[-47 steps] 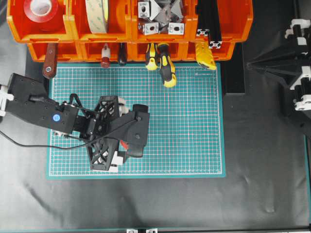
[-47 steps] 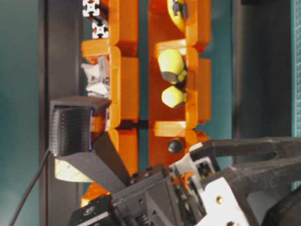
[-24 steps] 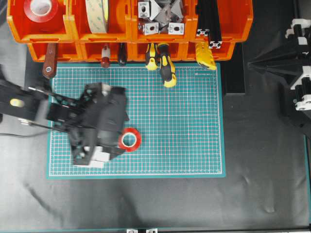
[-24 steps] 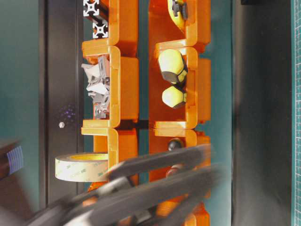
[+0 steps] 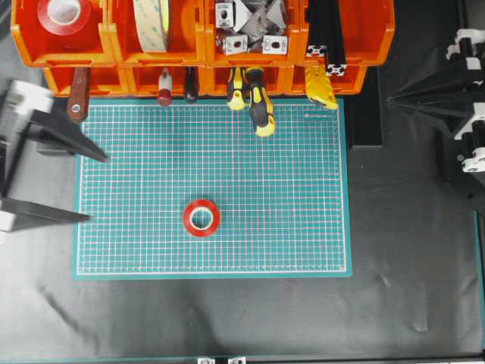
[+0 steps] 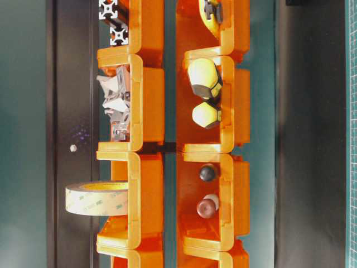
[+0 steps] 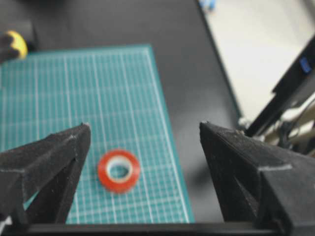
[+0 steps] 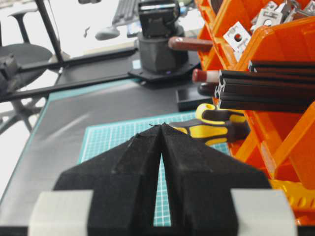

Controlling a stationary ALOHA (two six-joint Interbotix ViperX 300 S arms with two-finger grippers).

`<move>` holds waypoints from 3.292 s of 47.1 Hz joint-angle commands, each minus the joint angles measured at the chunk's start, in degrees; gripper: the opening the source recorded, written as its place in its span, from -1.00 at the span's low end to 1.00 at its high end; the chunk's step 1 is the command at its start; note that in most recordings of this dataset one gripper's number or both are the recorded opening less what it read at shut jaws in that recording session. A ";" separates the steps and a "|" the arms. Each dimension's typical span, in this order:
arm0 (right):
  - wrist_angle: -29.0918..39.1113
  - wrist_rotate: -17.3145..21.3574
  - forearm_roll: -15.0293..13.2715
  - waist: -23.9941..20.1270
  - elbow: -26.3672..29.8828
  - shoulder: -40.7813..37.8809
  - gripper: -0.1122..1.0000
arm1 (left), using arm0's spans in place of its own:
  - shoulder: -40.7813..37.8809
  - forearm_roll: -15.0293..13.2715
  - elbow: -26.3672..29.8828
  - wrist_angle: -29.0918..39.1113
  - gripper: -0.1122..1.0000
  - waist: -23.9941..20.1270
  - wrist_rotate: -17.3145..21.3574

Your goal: Pick vinyl tape from container rack with left arm.

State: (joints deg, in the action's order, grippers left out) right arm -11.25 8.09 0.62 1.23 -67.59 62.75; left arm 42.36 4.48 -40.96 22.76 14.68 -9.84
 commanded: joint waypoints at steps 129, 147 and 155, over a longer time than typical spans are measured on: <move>-1.58 -0.70 -0.97 0.00 -0.09 1.32 -0.80 | 24.79 0.09 -23.38 -28.92 0.74 -6.59 0.53; -1.49 -0.70 -0.97 -0.09 -0.09 1.32 -0.80 | 24.70 0.09 -23.55 -28.92 0.74 -6.59 0.53; -1.41 -0.70 -0.97 -0.44 -0.09 1.32 -0.80 | 24.70 0.09 -23.55 -27.77 0.74 -6.50 0.53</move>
State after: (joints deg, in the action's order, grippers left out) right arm -12.30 7.38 -0.26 1.05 -68.38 64.69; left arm 67.94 4.48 -65.13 -5.45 8.09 -9.40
